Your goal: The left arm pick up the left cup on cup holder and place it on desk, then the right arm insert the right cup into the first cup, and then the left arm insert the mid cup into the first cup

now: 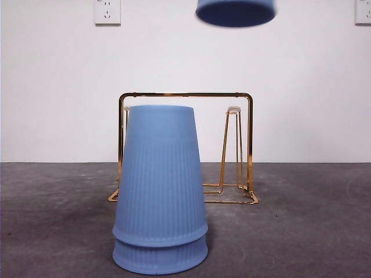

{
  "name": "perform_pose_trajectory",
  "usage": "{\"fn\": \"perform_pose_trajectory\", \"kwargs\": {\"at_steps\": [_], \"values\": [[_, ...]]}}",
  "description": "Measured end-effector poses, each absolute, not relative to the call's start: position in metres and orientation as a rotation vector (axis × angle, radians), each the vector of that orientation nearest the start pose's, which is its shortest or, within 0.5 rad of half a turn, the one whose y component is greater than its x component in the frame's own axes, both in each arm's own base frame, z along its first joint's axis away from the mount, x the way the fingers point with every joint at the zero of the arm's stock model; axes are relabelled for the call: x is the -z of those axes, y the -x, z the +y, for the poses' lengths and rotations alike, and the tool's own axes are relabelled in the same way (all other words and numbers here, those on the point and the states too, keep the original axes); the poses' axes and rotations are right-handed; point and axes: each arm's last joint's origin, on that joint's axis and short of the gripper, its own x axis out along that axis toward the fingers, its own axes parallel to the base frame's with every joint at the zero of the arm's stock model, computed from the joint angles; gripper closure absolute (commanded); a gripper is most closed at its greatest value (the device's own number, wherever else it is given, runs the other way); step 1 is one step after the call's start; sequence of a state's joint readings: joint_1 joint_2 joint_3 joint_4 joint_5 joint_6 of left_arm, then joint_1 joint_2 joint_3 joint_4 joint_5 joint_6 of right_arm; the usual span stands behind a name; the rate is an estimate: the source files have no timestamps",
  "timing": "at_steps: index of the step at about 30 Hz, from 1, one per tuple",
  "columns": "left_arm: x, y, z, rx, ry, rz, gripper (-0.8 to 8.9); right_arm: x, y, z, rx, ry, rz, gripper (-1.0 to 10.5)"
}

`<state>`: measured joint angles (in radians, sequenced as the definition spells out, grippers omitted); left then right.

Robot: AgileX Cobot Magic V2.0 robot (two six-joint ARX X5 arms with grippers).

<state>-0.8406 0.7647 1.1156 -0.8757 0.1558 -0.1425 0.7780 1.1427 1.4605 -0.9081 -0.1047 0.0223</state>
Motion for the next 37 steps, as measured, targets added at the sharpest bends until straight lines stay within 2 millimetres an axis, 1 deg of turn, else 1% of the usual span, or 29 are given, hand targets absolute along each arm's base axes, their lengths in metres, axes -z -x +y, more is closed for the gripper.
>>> {"fn": "perform_pose_trajectory", "kwargs": {"at_steps": [2, 4, 7, 9, 12, 15, 23, 29, 37], "values": [[-0.379, -0.078, -0.094, 0.932, -0.056, 0.582, 3.44, -0.420, -0.128, 0.142, -0.888, 0.191, 0.588, 7.3], [-0.379, -0.078, -0.094, 0.932, -0.056, 0.582, 3.44, -0.412, -0.119, 0.141, -0.921, 0.193, 0.592, 7.3], [-0.378, -0.078, -0.094, 0.932, -0.056, 0.583, 3.44, -0.395, -0.111, 0.148, -0.966, 0.175, 0.589, 7.3], [-0.378, -0.078, -0.094, 0.931, -0.059, 0.590, 3.44, -0.381, -0.109, 0.157, -0.995, 0.160, 0.585, 7.3], [-0.378, -0.078, -0.094, 0.930, -0.060, 0.594, 3.44, -0.366, -0.110, 0.170, -1.015, 0.140, 0.558, 7.3], [-0.377, -0.078, -0.093, 0.928, -0.062, 0.601, 3.45, -0.362, -0.113, 0.180, -1.008, 0.129, 0.530, 7.3], [-0.375, -0.077, -0.092, 0.897, -0.075, 0.620, 3.45, -0.338, -0.131, 0.208, -0.981, 0.173, 0.624, 7.3], [-0.374, -0.078, -0.091, 0.871, -0.085, 0.627, 3.45, -0.325, -0.135, 0.220, -0.983, 0.203, 0.673, 7.3], [-0.374, -0.078, -0.091, 0.871, -0.086, 0.626, 3.45, -0.310, -0.130, 0.234, -0.926, 0.280, 0.678, 7.3]]}}
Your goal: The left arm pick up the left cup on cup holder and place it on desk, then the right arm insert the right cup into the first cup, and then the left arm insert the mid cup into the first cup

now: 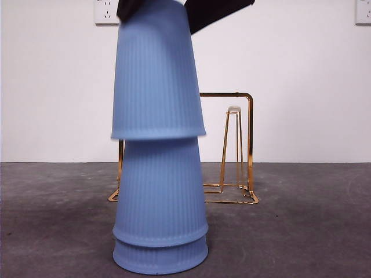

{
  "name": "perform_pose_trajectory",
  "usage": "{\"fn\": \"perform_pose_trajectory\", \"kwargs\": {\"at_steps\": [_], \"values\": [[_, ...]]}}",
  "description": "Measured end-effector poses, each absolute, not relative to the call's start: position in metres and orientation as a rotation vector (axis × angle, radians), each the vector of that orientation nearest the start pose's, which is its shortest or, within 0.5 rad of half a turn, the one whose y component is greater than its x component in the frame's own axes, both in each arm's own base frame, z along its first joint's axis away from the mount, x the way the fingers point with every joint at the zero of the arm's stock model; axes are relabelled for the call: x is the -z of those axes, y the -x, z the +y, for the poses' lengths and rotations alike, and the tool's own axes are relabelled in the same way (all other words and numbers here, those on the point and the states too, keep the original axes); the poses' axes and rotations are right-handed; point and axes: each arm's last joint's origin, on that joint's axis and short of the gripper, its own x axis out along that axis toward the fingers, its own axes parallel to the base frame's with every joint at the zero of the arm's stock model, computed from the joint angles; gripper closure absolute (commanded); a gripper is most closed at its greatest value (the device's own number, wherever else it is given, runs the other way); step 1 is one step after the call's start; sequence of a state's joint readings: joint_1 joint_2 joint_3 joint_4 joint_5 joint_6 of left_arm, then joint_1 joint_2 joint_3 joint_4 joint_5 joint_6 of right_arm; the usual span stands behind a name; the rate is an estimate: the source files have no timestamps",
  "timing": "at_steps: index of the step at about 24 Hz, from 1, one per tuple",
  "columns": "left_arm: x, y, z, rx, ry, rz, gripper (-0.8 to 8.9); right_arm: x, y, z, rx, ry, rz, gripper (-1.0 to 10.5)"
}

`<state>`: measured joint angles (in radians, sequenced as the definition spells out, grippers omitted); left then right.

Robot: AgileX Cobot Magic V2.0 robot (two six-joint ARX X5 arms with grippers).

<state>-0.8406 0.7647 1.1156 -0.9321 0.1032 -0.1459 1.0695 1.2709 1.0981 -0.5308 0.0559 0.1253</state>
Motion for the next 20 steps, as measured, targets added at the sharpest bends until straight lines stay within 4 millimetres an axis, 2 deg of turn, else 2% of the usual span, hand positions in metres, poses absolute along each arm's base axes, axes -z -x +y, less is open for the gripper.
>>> {"fn": "perform_pose_trajectory", "kwargs": {"at_steps": [10, 18, 20], "values": [[-0.374, -0.078, -0.091, 0.870, -0.086, 0.626, 3.45, -0.272, -0.127, 0.235, -0.920, 0.286, 0.666, 7.3], [-0.374, -0.078, -0.091, 0.869, -0.086, 0.626, 3.45, -0.264, -0.127, 0.236, -0.918, 0.250, 0.648, 7.2], [-0.374, -0.078, -0.091, 0.869, -0.086, 0.626, 3.45, -0.264, -0.127, 0.236, -0.915, 0.245, 0.650, 6.2]]}}
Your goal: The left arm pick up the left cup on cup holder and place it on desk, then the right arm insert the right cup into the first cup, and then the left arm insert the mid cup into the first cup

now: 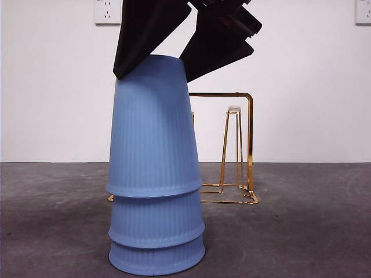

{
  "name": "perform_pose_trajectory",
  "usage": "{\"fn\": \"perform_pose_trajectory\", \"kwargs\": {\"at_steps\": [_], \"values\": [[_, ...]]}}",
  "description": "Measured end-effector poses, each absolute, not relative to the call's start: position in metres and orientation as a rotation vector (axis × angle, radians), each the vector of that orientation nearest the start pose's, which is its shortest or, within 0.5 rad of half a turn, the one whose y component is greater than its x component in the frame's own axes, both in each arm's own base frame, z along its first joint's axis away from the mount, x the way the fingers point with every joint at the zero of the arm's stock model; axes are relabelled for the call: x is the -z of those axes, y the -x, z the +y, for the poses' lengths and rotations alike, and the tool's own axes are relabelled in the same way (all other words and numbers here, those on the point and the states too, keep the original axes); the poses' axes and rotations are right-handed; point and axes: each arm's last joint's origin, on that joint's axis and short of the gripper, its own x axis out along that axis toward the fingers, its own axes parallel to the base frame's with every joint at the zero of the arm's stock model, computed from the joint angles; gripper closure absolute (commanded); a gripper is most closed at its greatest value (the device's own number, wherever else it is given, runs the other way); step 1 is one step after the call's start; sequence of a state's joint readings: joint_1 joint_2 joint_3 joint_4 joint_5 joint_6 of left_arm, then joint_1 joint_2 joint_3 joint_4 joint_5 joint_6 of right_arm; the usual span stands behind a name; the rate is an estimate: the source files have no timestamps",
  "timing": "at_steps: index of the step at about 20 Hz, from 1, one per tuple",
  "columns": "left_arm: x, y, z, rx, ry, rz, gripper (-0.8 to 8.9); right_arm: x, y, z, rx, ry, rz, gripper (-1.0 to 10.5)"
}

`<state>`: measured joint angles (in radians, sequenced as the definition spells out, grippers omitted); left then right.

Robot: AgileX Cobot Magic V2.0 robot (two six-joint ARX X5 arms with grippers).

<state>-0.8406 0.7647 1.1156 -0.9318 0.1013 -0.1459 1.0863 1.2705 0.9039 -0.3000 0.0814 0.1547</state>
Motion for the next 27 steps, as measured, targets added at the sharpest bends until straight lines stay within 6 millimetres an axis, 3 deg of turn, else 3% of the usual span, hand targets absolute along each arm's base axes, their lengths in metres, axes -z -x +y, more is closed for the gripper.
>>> {"fn": "perform_pose_trajectory", "kwargs": {"at_steps": [2, 6, 13, 21, 27], "values": [[-0.374, -0.078, -0.091, 0.869, -0.086, 0.626, 3.45, -0.264, -0.127, 0.236, -0.916, 0.242, 0.651, 5.1], [-0.374, -0.078, -0.091, 0.869, -0.086, 0.626, 3.45, -0.275, -0.123, 0.228, -0.917, 0.206, 0.630, 4.6], [-0.374, -0.078, -0.091, 0.869, -0.086, 0.626, 3.45, -0.360, -0.090, 0.167, -0.927, 0.108, 0.562, 4.6], [-0.378, -0.079, -0.093, 0.868, -0.046, 0.589, 3.49, -0.373, -0.061, 0.098, -0.837, 0.086, 0.547, 4.6], [-0.382, -0.083, -0.093, 0.776, -0.004, 0.540, 3.81, -0.377, -0.054, 0.087, -0.838, 0.048, 0.510, 4.7]]}}
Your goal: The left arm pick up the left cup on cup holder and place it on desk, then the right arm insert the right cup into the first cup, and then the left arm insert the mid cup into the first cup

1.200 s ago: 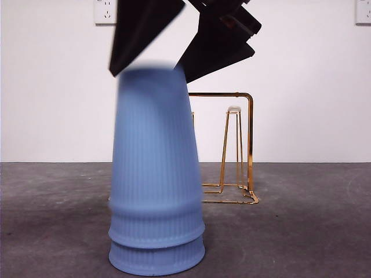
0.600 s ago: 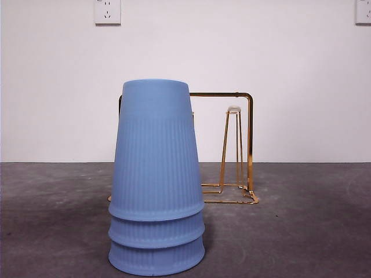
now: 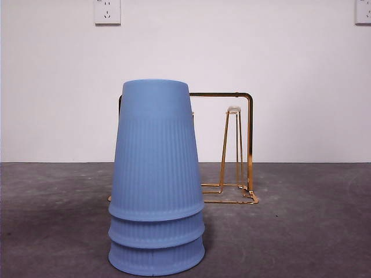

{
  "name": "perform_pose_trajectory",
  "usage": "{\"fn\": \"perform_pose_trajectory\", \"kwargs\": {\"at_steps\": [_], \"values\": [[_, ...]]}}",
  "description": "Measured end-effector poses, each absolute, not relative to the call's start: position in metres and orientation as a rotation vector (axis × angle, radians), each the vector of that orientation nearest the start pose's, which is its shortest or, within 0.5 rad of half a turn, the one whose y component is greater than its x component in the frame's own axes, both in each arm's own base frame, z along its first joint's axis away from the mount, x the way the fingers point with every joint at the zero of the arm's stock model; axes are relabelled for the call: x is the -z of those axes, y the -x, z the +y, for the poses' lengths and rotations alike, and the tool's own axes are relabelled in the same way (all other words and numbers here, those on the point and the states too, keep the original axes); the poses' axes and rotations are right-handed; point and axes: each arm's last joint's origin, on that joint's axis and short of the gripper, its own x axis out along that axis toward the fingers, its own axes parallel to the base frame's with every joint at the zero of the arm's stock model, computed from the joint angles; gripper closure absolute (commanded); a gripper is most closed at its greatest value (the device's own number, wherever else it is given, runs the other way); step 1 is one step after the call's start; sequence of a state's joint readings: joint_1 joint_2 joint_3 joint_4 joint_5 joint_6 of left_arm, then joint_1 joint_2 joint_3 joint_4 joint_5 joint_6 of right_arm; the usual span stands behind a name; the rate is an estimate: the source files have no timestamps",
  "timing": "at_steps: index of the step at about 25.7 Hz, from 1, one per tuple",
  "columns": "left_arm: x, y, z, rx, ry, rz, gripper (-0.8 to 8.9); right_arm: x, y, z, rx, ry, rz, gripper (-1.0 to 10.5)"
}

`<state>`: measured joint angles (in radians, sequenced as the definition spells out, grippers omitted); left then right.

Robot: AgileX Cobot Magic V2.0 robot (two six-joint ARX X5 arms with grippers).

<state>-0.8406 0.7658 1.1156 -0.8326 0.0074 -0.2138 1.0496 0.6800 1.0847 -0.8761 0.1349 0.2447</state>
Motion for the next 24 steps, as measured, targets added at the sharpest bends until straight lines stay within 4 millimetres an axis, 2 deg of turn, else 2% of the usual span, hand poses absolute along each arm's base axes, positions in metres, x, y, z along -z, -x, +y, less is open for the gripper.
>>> {"fn": "perform_pose_trajectory", "kwargs": {"at_steps": [1, 2, 3, 4, 21, 24], "values": [[-0.382, -0.083, -0.093, 0.768, 0.000, 0.540, 5.02, -0.377, -0.055, 0.087, -0.838, 0.049, 0.512, 5.5], [-0.382, -0.083, -0.093, 0.766, 0.001, 0.542, 7.87, -0.377, -0.055, 0.088, -0.836, 0.048, 0.517, 7.8], [-0.381, -0.083, -0.093, 0.765, 0.000, 0.547, 7.86, -0.376, -0.056, 0.089, -0.834, 0.048, 0.522, 9.6], [-0.381, -0.084, -0.094, 0.764, -0.003, 0.553, 7.97, -0.376, -0.056, 0.090, -0.834, 0.050, 0.526, 9.3], [-0.380, -0.087, -0.095, 0.755, 0.008, 0.544, 7.91, -0.377, -0.055, 0.088, -0.836, 0.041, 0.512, 9.3], [-0.371, -0.095, -0.090, 0.716, 0.056, 0.490, 7.91, -0.377, -0.055, 0.088, -0.837, 0.040, 0.511, 9.3]]}}
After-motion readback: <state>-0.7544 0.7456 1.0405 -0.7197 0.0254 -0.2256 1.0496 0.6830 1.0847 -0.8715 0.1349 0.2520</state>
